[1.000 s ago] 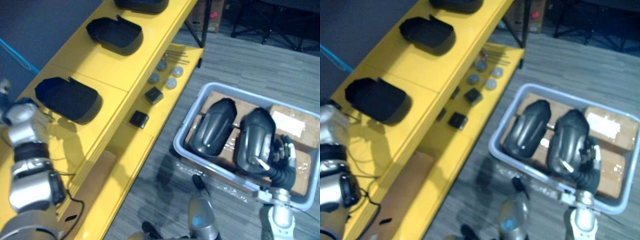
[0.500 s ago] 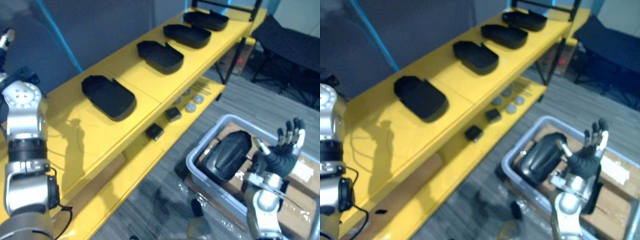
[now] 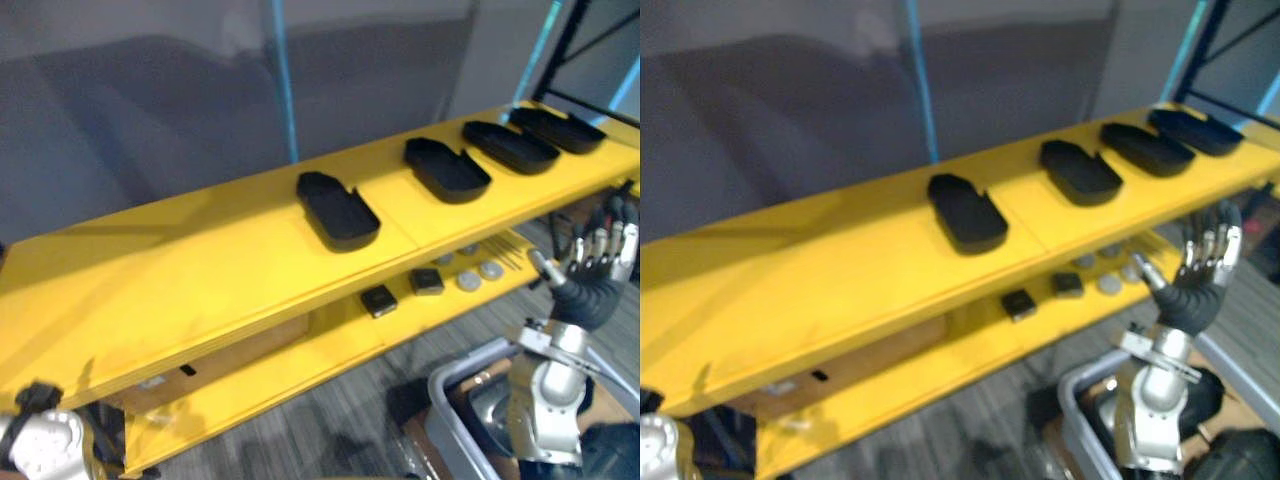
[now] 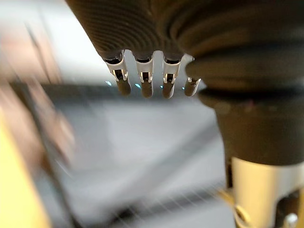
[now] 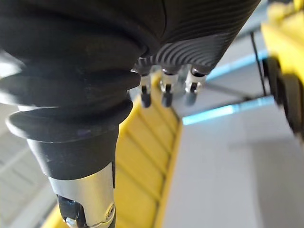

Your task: Walk over and take plastic housings, then place them on the shelf

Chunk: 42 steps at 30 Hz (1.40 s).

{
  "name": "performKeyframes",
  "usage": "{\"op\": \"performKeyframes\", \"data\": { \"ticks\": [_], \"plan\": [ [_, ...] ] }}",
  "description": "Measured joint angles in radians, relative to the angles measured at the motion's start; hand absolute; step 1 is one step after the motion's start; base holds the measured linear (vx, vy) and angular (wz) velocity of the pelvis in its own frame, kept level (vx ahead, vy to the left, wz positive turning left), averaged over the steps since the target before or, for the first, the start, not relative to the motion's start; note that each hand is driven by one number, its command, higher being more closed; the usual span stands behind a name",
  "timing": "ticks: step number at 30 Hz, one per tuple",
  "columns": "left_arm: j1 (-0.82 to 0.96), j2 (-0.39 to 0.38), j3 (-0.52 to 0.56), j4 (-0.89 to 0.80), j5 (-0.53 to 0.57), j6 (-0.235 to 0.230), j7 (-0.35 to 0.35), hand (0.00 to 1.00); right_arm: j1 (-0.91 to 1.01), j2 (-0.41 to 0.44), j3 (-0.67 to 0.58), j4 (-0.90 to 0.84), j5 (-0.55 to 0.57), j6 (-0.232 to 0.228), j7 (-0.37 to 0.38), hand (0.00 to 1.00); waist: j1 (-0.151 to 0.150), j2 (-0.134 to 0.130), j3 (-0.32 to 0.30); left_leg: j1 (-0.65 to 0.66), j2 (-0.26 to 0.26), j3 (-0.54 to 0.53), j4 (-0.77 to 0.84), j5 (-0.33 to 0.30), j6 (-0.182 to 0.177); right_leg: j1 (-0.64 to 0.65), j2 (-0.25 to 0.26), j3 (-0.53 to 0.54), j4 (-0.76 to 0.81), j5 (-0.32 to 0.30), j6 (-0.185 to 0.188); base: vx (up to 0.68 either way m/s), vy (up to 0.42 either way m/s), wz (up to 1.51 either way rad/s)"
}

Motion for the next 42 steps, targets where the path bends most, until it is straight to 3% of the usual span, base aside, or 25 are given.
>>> {"op": "performKeyframes", "data": {
  "ticks": [3, 5, 8, 11, 15, 23, 25, 38, 39, 42],
  "plan": [
    [0.035, -0.058, -0.01, 0.227, -0.078, -0.022, -0.05, 0.0, -0.025, -0.001, 0.038, 0.014, 0.0, 0.056, 0.032, 0.0, 0.007, -0.001, -0.001, -0.002, 0.003, -0.023, -0.011, 0.008, -0.002, 0.004, 0.004, -0.021, 0.005, -0.006, -0.001, 0.03, -0.027, 0.2],
    [0.048, -0.071, -0.063, 0.414, -0.139, -0.055, -0.191, 0.0, -0.051, -0.005, 0.07, 0.061, 0.0, 0.094, 0.046, 0.0, 0.007, -0.005, -0.003, -0.014, 0.007, -0.029, -0.011, 0.009, -0.004, 0.003, 0.007, -0.033, 0.008, -0.006, -0.002, 0.04, -0.017, 0.11],
    [0.052, -0.065, -0.159, 0.553, -0.145, -0.08, -0.389, 0.0, -0.075, -0.022, 0.106, 0.12, 0.0, 0.132, 0.066, 0.0, 0.007, -0.012, -0.002, -0.018, 0.007, -0.034, -0.012, 0.012, -0.003, -0.003, 0.008, -0.037, 0.009, -0.007, -0.001, 0.02, -0.005, 0.06],
    [0.038, -0.062, -0.264, 0.643, -0.098, -0.082, -0.54, 0.0, -0.078, -0.03, 0.132, 0.13, 0.001, 0.156, 0.093, 0.0, 0.005, -0.005, 0.002, -0.017, 0.008, -0.031, -0.012, 0.012, -0.003, -0.008, 0.008, -0.033, 0.017, -0.015, 0.005, 0.0, 0.0, -0.01],
    [0.01, -0.059, -0.377, 0.753, -0.063, -0.079, -0.68, 0.0, -0.074, -0.036, 0.131, 0.176, 0.001, 0.167, 0.15, 0.0, 0.0, 0.015, 0.026, -0.014, 0.008, -0.016, -0.015, 0.012, -0.003, -0.023, 0.005, -0.013, 0.025, -0.015, 0.007, 0.0, 0.008, -0.11],
    [-0.008, -0.056, -0.424, 0.898, -0.175, -0.076, -0.766, 0.0, -0.066, -0.037, 0.132, 0.237, 0.001, 0.175, 0.202, 0.0, -0.011, 0.019, 0.033, 0.006, 0.007, 0.007, -0.043, 0.013, -0.002, -0.021, 0.005, -0.006, 0.022, -0.017, 0.013, 0.02, 0.002, -0.06],
    [-0.043, -0.041, -0.421, 0.979, -0.229, -0.076, -0.776, 0.0, -0.028, -0.006, 0.128, 0.238, 0.001, 0.175, 0.194, 0.0, -0.022, 0.003, 0.044, 0.037, 0.006, 0.011, -0.08, 0.03, -0.004, -0.004, 0.007, -0.01, 0.018, -0.021, 0.017, 0.0, 0.0, 0.0],
    [-0.07, -0.041, -0.421, 0.982, -0.26, -0.073, -0.772, 0.0, -0.029, -0.005, 0.109, 0.227, 0.0, 0.175, 0.156, 0.0, -0.021, 0.012, 0.071, 0.017, 0.003, 0.008, -0.08, 0.036, 0.0, -0.024, 0.002, -0.018, 0.022, -0.023, 0.021, 0.0, 0.0, 0.01],
    [-0.075, -0.039, -0.421, 0.982, -0.262, -0.073, -0.766, 0.0, -0.029, -0.004, 0.109, 0.227, 0.0, 0.174, 0.155, 1.0, -0.022, 0.012, 0.071, 0.018, 0.002, 0.009, -0.08, 0.036, 0.0, -0.023, 0.001, -0.019, 0.022, -0.023, 0.021, 0.0, 0.0, 0.0],
    [-0.105, -0.029, -0.421, 0.98, -0.266, -0.073, -0.742, 0.0, -0.03, -0.001, 0.111, 0.226, 0.002, 0.17, 0.177, 1.0, -0.021, 0.013, 0.072, 0.018, 0.0, 0.011, -0.08, 0.036, 0.0, -0.023, -0.001, -0.02, 0.022, -0.023, 0.021, 0.0, 0.0, 0.0]
  ]
}}
